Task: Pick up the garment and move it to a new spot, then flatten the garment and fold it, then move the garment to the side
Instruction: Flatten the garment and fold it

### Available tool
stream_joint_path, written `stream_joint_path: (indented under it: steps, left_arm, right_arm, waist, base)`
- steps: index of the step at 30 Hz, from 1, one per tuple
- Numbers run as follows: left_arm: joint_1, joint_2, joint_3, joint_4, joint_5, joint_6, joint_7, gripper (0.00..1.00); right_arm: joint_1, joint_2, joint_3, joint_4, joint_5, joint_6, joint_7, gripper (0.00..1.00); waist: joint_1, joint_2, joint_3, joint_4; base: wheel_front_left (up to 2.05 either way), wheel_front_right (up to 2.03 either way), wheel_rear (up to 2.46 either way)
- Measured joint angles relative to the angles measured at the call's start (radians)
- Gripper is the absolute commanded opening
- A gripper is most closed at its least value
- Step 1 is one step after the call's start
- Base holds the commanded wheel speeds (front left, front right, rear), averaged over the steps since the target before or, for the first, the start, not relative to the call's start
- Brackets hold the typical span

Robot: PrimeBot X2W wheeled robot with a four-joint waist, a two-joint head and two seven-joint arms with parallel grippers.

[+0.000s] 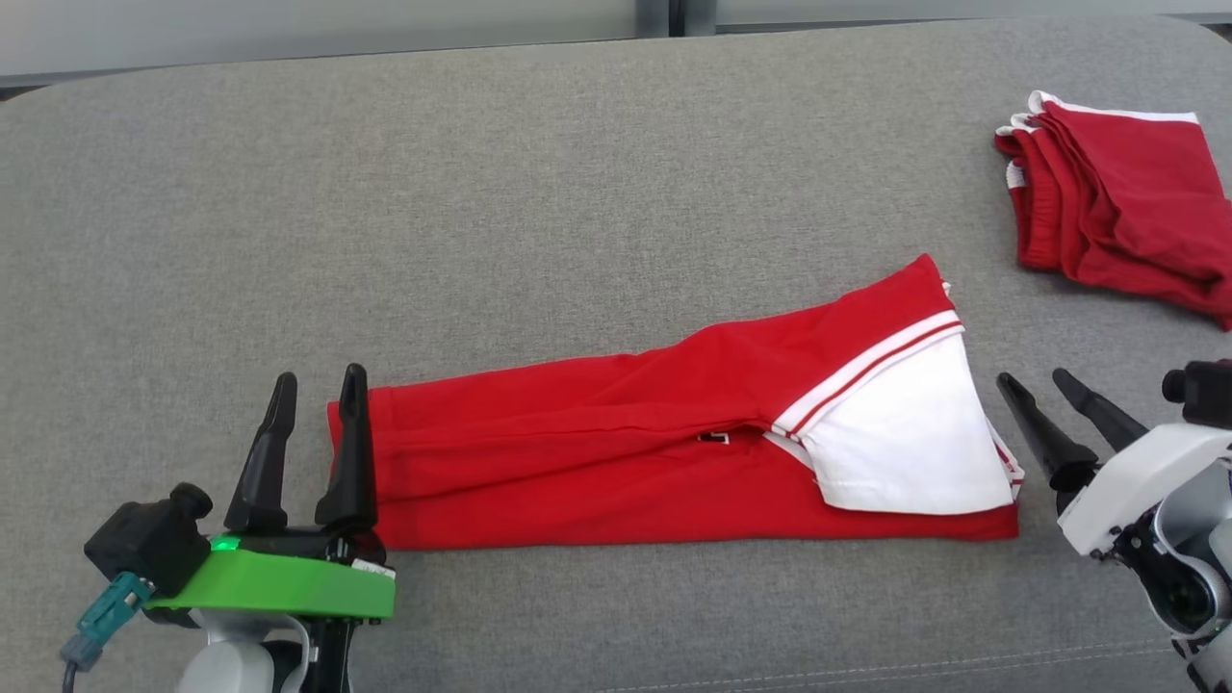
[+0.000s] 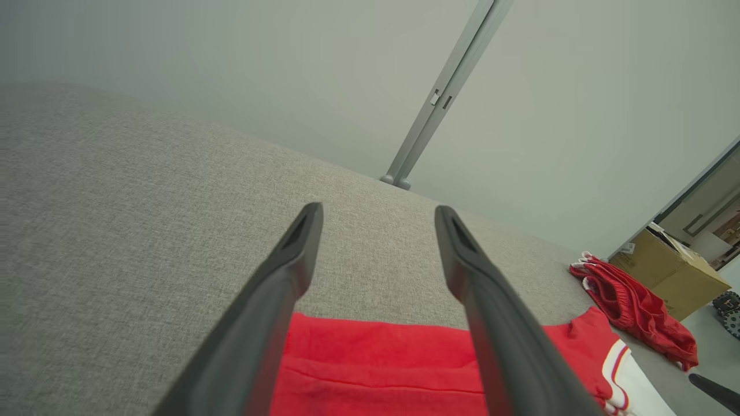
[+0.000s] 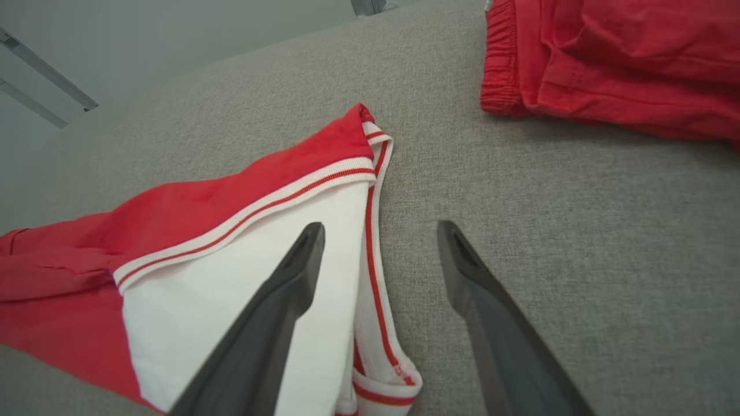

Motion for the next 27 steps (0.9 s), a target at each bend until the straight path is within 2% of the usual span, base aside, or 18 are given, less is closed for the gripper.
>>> stream_joint_path:
  steps: [12, 19, 20, 22, 25, 26, 27]
  left_arm:
    - [-0.008, -0.003, -0.005, -0.018, 0.001, 0.014, 0.0, 1.0]
    - [-0.008, -0.004, 0.011, -0.028, 0.001, 0.023, 0.0, 1.0]
    - [-0.008, -0.004, 0.013, -0.03, 0.001, 0.024, 0.0, 1.0]
    - [-0.008, -0.004, 0.017, -0.032, 0.001, 0.026, 0.0, 1.0]
    - [-0.008, -0.004, 0.02, -0.034, 0.001, 0.026, 0.0, 1.0]
    - [-0.008, -0.005, 0.021, -0.035, 0.001, 0.026, 0.0, 1.0]
    - [-0.008, -0.005, 0.025, -0.036, 0.001, 0.026, 0.0, 1.0]
  right_arm:
    - [-0.132, -0.029, 0.065, 0.105, 0.079, 0.0, 0.186, 1.0]
    - [-0.187, -0.033, 0.118, 0.117, 0.1, 0.0, 0.231, 1.0]
    - [-0.19, -0.034, 0.124, 0.116, 0.102, 0.0, 0.235, 0.9]
    - [-0.196, -0.039, 0.138, 0.113, 0.102, 0.0, 0.235, 0.43]
    - [-0.212, -0.052, 0.157, 0.107, 0.101, 0.0, 0.234, 0.15]
    - [-0.217, -0.055, 0.163, 0.106, 0.101, 0.0, 0.234, 0.0]
    - [-0.226, -0.057, 0.174, 0.105, 0.101, 0.0, 0.234, 0.0]
  waist:
    - [0.0, 0.0, 0.053, 0.059]
    - [0.0, 0.0, 0.07, 0.072]
    - [0.0, 0.0, 0.07, 0.072]
    - [0.0, 0.0, 0.072, 0.07]
    - [0.0, 0.0, 0.073, 0.066]
    - [0.0, 0.0, 0.073, 0.064]
    - [0.0, 0.0, 0.074, 0.061]
  base:
    - [0.0, 0.0, 0.0]
    - [0.0, 0.0, 0.0]
    - [0.0, 0.0, 0.0]
    - [0.0, 0.0, 0.0]
    - [0.0, 0.0, 0.0]
    - [0.0, 0.0, 0.0]
    - [0.0, 0.0, 0.0]
